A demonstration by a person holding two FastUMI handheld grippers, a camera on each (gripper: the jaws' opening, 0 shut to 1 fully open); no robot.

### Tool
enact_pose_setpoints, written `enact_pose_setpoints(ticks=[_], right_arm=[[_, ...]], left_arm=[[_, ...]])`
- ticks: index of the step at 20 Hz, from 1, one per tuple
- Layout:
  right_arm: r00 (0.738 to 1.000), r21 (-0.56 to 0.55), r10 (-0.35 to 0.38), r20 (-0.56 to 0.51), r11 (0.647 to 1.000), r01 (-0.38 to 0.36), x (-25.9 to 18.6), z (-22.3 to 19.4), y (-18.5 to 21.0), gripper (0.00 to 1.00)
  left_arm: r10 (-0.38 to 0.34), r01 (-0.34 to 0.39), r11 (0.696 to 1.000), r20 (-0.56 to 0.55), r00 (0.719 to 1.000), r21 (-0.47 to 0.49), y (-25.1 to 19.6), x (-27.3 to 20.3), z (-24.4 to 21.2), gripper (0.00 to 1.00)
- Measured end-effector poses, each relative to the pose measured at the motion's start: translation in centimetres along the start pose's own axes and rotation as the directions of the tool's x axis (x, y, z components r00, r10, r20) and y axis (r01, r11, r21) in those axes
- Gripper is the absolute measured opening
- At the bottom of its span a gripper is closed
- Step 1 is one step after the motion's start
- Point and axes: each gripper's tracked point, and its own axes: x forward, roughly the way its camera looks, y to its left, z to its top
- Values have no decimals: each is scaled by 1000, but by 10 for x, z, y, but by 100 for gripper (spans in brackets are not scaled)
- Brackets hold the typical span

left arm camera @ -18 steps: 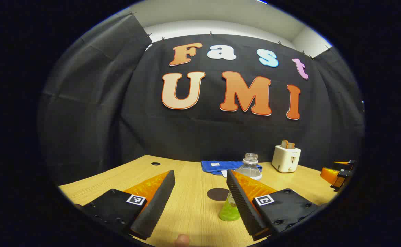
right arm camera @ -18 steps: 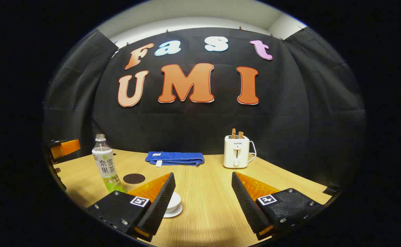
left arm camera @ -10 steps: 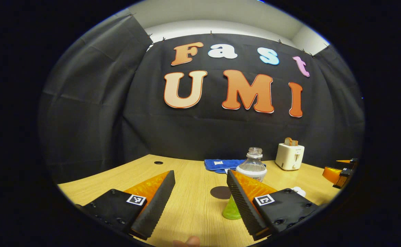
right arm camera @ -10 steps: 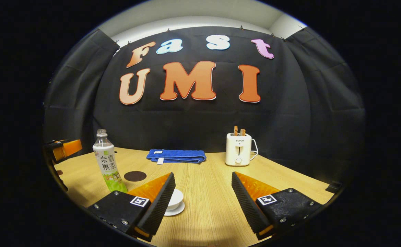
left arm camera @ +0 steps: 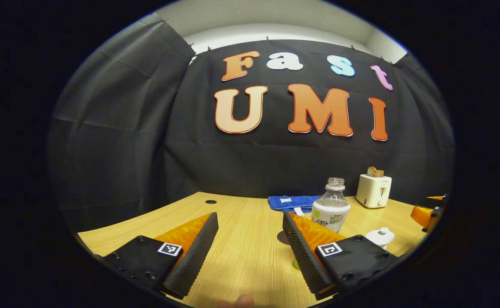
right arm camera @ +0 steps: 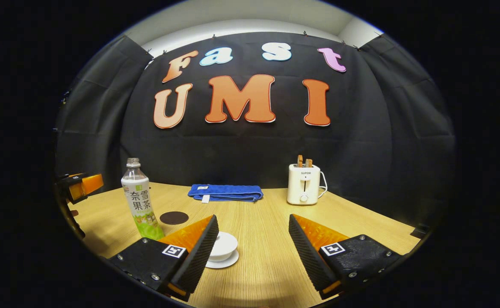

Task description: Open the teacup lid with one hand, grasp the water bottle and pour water into the teacup with the other hand; after pouring, place the water bottle on the coaster and then close the teacup lid.

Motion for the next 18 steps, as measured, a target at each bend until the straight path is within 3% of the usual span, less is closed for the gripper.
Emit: enact_pose_setpoints(ticks=[7,18], right_arm=[[1000,15,-5,-12,1000,5,4,-7,6,99],[993,-21,72,-89,997,-75,36,-27,56,99]], left_arm=[[2,-2,1000,-6,1000,-14,2,2,-3,99],[-2,2,1000,-15,1000,7,3,4,-7,99]])
